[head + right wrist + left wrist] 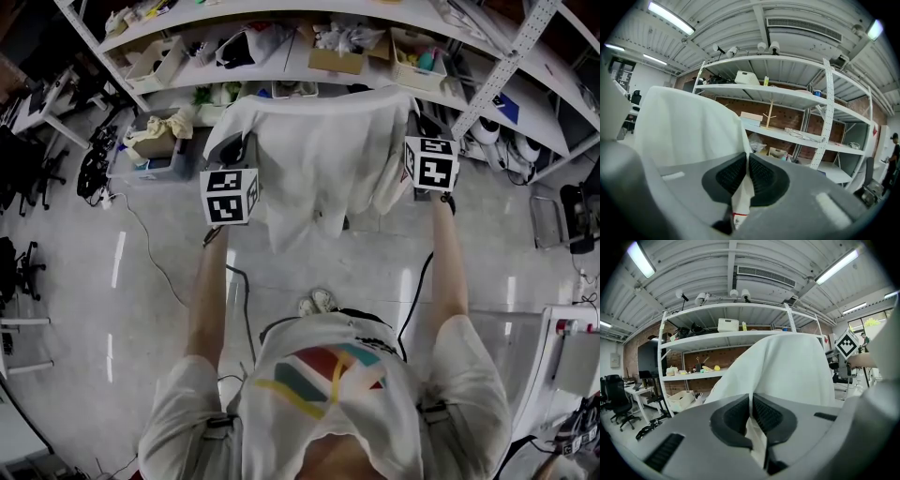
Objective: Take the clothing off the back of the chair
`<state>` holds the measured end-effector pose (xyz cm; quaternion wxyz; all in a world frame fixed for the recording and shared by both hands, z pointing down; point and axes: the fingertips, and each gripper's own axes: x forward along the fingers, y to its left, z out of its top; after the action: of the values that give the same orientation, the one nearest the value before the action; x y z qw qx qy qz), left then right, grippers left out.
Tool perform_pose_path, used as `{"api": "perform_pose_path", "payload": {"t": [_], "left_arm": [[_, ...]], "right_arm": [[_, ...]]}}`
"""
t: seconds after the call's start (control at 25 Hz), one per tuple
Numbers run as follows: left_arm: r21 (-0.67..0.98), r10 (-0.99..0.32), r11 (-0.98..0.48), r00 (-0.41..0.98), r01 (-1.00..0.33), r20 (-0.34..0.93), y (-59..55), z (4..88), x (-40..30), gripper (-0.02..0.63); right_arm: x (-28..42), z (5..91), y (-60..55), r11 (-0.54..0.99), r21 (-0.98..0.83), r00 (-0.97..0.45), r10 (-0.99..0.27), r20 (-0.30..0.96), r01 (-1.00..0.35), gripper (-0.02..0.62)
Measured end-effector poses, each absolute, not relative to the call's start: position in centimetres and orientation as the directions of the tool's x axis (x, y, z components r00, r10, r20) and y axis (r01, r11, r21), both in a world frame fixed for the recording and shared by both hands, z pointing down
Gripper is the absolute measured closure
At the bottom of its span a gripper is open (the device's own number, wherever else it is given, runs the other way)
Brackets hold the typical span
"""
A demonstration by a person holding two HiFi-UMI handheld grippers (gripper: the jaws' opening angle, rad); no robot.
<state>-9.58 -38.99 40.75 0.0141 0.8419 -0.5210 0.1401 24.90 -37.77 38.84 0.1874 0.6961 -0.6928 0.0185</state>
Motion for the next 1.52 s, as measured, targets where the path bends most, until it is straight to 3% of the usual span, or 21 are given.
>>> {"api": "perform_pose_path", "payload": {"t": [0.68, 0.96, 1.52], "left_arm": [[-0.057, -0.887, -0.415, 0.390, -0.908, 0.247, -38.7, 39.3, -11.1, 0.586], [-0.059, -0.938, -0.339, 0.332, -0.939, 0.101, -38.2, 31.9, -14.3, 0.588], [-0.148, -0.912, -0.336, 0.360, -0.930, -0.198, -38.2, 12.2, -12.0, 0.588]], "right_arm": [[25.8, 36.9, -37.1, -0.011, 0.236, 0.068, -0.969, 0.236, -0.972, 0.584], [25.6, 31.4, -36.1, -0.029, 0.203, 0.056, -0.990, 0.130, -0.979, 0.584], [22.6, 11.7, -33.4, -0.041, 0.284, -0.029, -0.971, -0.236, -0.958, 0.584]]}}
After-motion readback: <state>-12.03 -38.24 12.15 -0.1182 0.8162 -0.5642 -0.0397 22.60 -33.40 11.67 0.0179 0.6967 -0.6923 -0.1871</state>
